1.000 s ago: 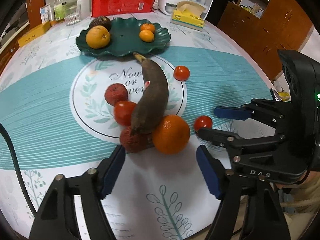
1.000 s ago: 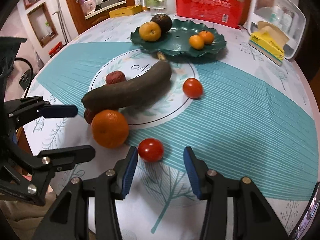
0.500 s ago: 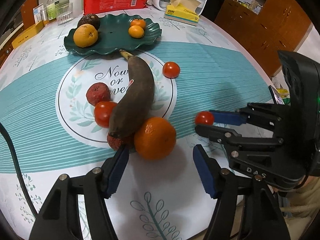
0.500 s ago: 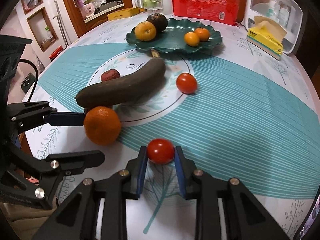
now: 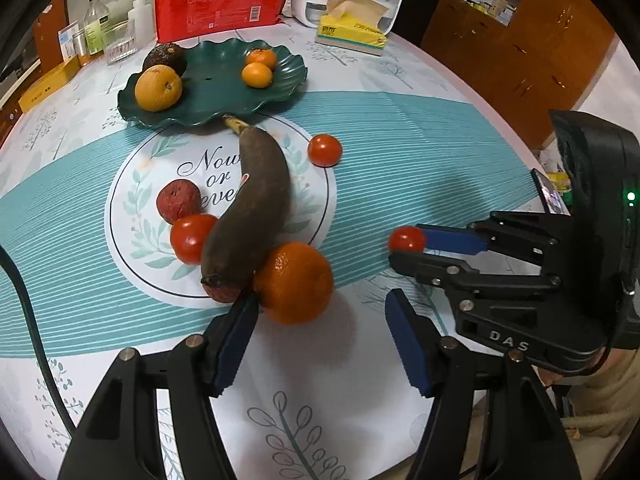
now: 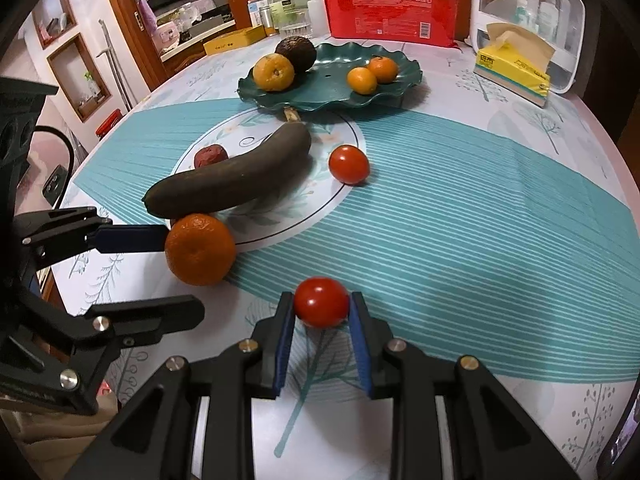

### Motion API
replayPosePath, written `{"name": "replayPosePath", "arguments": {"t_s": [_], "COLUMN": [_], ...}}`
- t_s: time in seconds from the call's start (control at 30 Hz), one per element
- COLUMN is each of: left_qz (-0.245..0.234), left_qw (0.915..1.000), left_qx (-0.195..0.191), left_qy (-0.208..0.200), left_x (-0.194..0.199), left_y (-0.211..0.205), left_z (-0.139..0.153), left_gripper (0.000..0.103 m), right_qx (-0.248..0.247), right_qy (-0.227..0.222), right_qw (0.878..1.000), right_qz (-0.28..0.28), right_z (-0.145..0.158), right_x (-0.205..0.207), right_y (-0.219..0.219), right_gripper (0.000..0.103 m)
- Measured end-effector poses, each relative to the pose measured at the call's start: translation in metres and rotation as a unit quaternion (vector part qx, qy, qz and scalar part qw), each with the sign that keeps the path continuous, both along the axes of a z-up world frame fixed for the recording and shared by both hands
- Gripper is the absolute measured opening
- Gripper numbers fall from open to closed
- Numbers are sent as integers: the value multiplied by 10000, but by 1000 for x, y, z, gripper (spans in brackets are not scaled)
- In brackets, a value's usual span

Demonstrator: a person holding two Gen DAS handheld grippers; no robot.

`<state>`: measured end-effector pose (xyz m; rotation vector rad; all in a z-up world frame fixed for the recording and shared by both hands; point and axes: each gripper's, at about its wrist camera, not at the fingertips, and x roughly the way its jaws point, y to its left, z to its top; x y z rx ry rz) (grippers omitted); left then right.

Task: Organize fruits
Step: 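Carry the cherry tomato toward the green plate while the left tool grasps an orange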

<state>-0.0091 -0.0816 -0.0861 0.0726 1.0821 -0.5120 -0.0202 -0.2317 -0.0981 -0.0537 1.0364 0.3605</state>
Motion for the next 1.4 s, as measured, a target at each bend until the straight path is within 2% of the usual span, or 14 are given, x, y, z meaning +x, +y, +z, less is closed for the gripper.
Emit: {"name": "replayPosePath", "arguments": {"t_s": [0.17,0.33,0.37,0.47,0.8,1.07,1.27,1.4], "left_qz": [148,75,75,136,256,110,200,378], "left_qw": [9999,9996,9993,9977,9989,9996,9977,9941], "left_qx": [28,278,367,661,394,241,211,281], "left_qy": [14,-9,-19,-112,37,-54,-614,-975], "left_x": [10,15,16,20,22,5,6,31], "left_y": [-3,-14,-16,-23,-10,2,21,33], "left_z": [-5,-13,-16,-23,-19,20,74,112], "left_gripper": [65,64,62,47,43,43,44,44], "right_qx": [36,51,55,77,66,52,64,46], "right_qy": [15,0,-1,-8,6,-136,-386,-560], "right_qw": [10000,10000,10000,10000,10000,9999,9990,9981], "right_qz": [-20,-18,-14,-18,-20,70,201,265], "right_z": [-3,-3,-3,-3,-3,16,45,70], "right_x": [0,0,0,0,3,6,13,29], "right_y": [-2,-3,-4,-5,-6,3,14,20], "right_gripper": [27,27,27,27,27,27,27,27]}}
